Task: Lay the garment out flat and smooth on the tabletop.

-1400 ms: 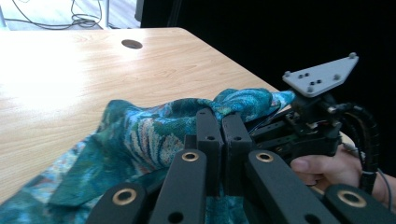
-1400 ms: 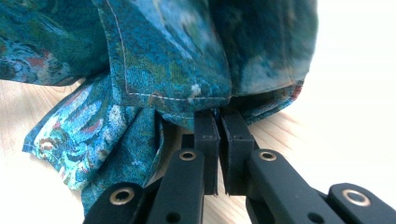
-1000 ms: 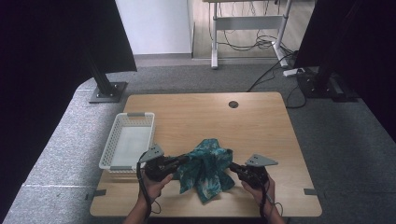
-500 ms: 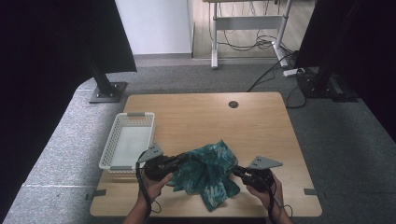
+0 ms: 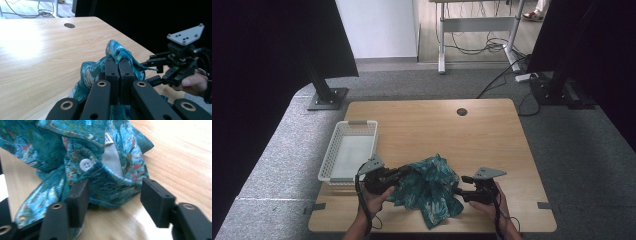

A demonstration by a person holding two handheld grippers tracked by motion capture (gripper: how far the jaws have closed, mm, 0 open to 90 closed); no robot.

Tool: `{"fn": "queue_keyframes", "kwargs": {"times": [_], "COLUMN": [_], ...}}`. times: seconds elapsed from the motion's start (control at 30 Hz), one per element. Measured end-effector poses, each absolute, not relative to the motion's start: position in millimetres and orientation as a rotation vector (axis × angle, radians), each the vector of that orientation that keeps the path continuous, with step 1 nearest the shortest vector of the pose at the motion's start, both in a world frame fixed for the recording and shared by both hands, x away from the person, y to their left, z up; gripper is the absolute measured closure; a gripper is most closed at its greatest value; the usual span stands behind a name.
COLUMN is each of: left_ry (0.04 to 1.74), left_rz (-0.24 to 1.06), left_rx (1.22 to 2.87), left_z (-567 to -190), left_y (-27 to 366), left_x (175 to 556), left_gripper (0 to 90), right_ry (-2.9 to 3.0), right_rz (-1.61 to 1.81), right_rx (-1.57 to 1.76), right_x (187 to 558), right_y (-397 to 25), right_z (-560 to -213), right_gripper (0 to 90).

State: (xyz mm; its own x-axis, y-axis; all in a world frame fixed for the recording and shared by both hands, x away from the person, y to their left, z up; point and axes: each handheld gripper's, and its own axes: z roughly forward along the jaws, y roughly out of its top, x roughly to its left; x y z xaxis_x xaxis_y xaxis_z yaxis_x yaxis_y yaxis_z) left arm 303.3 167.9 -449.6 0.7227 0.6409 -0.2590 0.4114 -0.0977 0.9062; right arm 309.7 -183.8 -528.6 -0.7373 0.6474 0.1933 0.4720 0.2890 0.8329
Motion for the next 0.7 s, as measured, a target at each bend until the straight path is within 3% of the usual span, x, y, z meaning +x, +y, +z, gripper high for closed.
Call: {"fn": "queue_keyframes", "kwargs": {"times": [0.07,0.1,0.17,0.2,0.23,0.27,0.4,0.47,0.7], "left_ry": [0.841,0.842,0.842,0.842,0.843,0.844,0.852,0.853,0.857], "left_rz": [0.235,0.235,0.233,0.234,0.232,0.233,0.227,0.227,0.236], "left_rx": [1.727,1.728,1.730,1.732,1.734,1.736,1.735,1.735,1.729], "left_z": [-449.9,-450.3,-450.6,-451.2,-451.8,-452.6,-455.2,-455.8,-454.4], "left_y": [166.9,165.9,165.5,165.3,165.3,165.3,166.3,167.2,169.3], "left_x": [303.2,303.2,303.3,303.5,303.9,304.4,304.9,304.5,304.4], "left_gripper": [87.0,87.0,87.0,87.0,87.0,87.0,87.0,87.0,87.0], "right_ry": [2.385,2.414,2.424,2.430,2.436,2.436,2.429,2.424,2.355], "right_rz": [1.443,1.454,1.468,1.482,1.490,1.490,1.499,1.490,1.532], "right_rx": [1.027,0.991,0.978,0.966,0.946,0.946,0.932,0.924,0.926], "right_x": [312.3,316.4,317.4,318.1,317.6,317.6,313.9,311.9,304.3], "right_y": [-183.3,-181.2,-180.1,-179.2,-177.5,-177.5,-177.0,-177.3,-186.7], "right_z": [-529.0,-530.1,-530.7,-531.2,-531.7,-531.7,-529.9,-528.0,-515.9], "right_gripper": [40.3,48.5,51.8,57.5,68.9,68.9,86.0,89.6,89.9]}}
